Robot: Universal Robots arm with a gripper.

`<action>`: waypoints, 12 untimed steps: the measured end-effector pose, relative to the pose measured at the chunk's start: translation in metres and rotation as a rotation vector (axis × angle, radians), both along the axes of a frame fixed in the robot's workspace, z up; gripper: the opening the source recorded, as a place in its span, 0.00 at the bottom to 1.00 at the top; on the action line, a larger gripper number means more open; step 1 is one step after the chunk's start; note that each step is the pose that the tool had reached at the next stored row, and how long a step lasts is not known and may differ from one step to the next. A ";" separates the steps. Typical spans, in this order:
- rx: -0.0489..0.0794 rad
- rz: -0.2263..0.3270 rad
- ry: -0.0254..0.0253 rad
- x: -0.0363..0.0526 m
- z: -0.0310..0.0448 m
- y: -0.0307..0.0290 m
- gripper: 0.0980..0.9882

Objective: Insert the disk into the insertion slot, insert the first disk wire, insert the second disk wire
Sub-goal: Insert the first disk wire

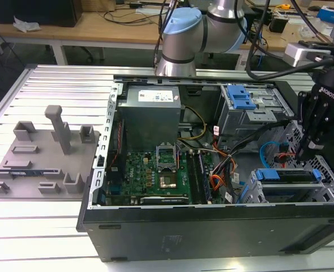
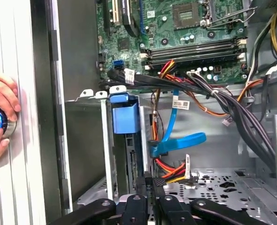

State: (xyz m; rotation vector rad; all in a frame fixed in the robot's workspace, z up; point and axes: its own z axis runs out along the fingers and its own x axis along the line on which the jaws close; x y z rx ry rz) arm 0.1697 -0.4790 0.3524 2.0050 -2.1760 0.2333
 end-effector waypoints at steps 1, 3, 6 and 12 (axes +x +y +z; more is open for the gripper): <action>0.001 0.000 -0.0022 -0.0013 0.0000 -0.0024 0.07; 0.005 0.000 -0.0071 -0.0028 0.0000 -0.0044 0.07; 0.028 0.000 -0.0267 -0.0031 0.0000 -0.0054 0.07; 0.083 -0.001 -0.0344 -0.0033 0.0001 -0.0093 0.07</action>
